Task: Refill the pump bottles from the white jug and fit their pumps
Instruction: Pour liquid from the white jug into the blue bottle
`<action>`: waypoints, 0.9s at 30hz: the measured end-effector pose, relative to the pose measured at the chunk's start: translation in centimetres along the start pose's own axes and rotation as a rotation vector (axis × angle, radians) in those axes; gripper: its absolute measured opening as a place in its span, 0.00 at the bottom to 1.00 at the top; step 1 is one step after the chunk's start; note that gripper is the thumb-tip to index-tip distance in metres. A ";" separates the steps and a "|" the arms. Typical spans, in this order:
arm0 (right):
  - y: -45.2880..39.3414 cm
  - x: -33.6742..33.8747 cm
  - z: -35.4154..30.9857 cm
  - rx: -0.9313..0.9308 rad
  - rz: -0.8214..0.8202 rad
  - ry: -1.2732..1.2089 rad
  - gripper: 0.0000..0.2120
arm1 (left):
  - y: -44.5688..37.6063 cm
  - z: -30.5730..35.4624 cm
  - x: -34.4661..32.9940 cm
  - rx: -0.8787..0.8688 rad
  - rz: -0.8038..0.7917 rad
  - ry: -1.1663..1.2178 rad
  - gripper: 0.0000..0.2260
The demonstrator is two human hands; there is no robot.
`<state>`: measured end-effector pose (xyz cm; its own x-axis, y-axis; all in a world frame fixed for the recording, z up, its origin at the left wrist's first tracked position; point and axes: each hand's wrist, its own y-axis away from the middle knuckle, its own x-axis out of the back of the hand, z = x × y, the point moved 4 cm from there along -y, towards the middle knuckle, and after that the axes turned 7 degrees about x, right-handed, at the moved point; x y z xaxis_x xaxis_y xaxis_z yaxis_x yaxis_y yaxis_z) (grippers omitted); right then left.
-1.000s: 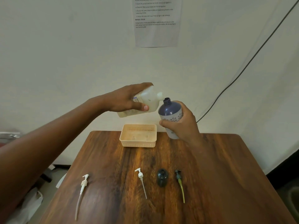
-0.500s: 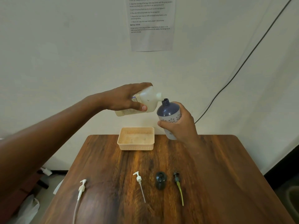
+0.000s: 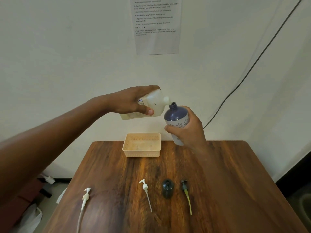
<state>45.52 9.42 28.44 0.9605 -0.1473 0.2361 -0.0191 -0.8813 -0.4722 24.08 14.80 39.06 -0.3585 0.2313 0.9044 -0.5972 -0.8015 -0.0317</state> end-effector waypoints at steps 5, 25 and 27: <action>-0.1 0.1 0.0 -0.003 0.007 -0.005 0.35 | -0.1 0.4 0.2 0.001 -0.009 0.000 0.34; -0.4 0.4 -0.1 0.022 0.031 -0.009 0.33 | -0.5 1.2 0.6 0.013 -0.004 -0.012 0.35; -0.5 0.4 -0.1 0.023 0.032 -0.004 0.33 | -0.5 1.4 0.7 0.016 -0.004 -0.009 0.35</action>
<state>45.90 9.74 28.82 0.9605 -0.1735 0.2176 -0.0434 -0.8657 -0.4986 25.10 14.59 40.25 -0.3498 0.2297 0.9082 -0.5867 -0.8095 -0.0212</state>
